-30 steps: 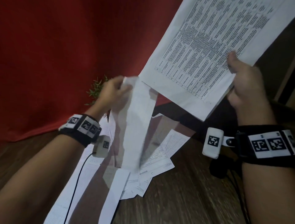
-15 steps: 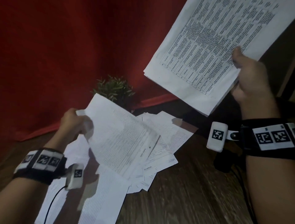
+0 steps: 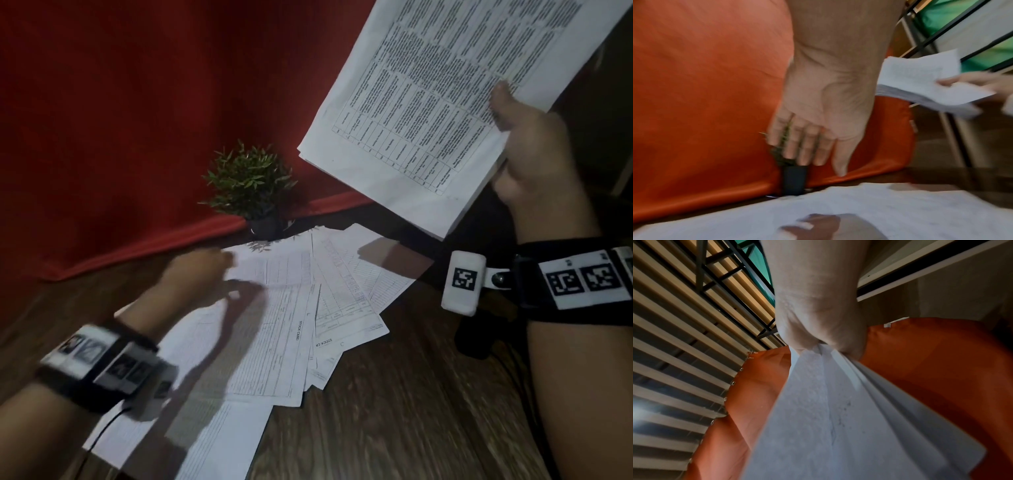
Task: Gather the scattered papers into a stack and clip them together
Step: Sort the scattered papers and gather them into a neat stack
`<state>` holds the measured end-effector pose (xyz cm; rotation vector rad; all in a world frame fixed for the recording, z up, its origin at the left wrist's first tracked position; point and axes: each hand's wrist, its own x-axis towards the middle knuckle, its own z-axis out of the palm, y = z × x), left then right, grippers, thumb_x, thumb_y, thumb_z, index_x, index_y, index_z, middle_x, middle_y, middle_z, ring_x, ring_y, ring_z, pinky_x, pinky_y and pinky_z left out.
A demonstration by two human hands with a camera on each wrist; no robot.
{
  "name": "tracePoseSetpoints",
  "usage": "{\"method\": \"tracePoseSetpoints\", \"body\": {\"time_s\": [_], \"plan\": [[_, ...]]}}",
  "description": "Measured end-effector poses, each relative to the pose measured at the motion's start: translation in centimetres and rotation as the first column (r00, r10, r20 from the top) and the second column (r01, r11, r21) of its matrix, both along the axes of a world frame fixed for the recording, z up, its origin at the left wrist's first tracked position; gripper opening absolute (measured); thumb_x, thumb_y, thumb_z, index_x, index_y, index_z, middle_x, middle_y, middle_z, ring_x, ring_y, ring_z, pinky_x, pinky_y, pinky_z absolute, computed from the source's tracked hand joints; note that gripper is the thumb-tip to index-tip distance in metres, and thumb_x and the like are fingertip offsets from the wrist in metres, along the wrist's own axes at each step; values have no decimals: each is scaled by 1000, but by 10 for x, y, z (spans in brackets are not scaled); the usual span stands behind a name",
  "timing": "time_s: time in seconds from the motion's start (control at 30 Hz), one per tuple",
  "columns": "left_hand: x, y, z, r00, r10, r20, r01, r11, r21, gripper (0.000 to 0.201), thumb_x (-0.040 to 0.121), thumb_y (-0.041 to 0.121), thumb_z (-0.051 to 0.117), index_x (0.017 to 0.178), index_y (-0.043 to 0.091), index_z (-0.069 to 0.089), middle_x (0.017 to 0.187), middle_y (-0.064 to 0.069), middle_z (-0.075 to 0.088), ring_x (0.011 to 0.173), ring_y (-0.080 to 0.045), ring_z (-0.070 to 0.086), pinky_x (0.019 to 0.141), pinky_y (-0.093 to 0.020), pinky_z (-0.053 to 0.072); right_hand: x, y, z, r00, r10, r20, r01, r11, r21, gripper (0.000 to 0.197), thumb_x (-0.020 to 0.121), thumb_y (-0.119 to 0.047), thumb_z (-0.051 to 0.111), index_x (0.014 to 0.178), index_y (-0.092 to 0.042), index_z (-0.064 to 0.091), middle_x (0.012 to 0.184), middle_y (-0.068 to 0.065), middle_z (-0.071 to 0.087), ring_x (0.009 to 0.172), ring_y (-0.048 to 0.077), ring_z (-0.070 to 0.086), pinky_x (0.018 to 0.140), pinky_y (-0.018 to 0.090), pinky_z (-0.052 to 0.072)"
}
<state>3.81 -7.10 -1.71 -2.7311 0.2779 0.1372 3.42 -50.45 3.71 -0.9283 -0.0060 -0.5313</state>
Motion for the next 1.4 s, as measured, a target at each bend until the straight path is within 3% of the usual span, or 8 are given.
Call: {"method": "tracePoseSetpoints", "body": {"time_s": [0.1,0.27,0.4,0.6,0.83,1.13,1.27,1.4], "plan": [[-3,-98,-3,906,-398,-142,332,878,-344,75,87,76,54,142,25,59,147,3,57,134,-19,56,105,-36,49,-1,4,2,1000,-2,-2,2,1000,-13,38,98,-22,70,131,-2,66,123,10,75,112,26,74,92,50,61],[24,-166,-55,792,-514,-329,457,857,-239,95,85,56,80,161,29,32,160,-3,42,137,-29,51,100,-40,51,-3,10,3,1000,5,-9,-5,1000,-27,38,99,-20,69,130,0,66,124,13,74,113,28,73,93,51,61],[41,-169,-55,759,-600,-251,546,798,-257,54,91,45,76,140,27,61,130,1,59,115,-21,59,76,-26,39,-4,15,2,1000,14,-27,-15,999,-44,38,99,-20,68,130,2,65,124,15,74,113,30,73,91,53,61],[53,-167,-50,699,-698,-157,652,712,-262,24,101,40,65,115,26,78,111,4,67,109,-21,61,85,-38,52,-7,21,5,1000,13,-18,-14,998,-66,37,99,-18,68,129,2,65,123,14,75,112,28,74,90,50,62],[62,-128,30,808,-383,448,586,434,-684,18,107,28,61,115,14,70,105,7,72,93,-12,70,83,-30,59,-12,6,10,998,-57,40,56,998,11,37,100,-16,67,131,3,64,122,15,75,111,30,74,89,52,61],[58,-4,124,772,122,624,634,-91,-768,10,102,16,56,99,25,51,94,10,58,83,0,53,75,-21,44,-14,-11,5,998,-50,47,46,996,83,37,101,-26,65,132,-6,64,128,12,73,117,30,71,97,55,58],[46,23,148,786,84,613,618,-59,-784,17,101,15,61,97,32,63,95,14,67,87,-3,60,83,-22,49,-15,-10,3,999,-47,11,46,998,37,33,101,-27,66,129,-9,67,126,8,74,114,27,73,95,52,59],[32,5,116,942,-99,321,333,397,-855,15,106,22,63,93,28,68,74,12,60,63,-1,52,61,-18,45,-12,-5,1,999,-28,-30,28,1000,-10,35,100,-26,68,130,-9,66,124,7,75,113,25,73,94,51,60]]}}
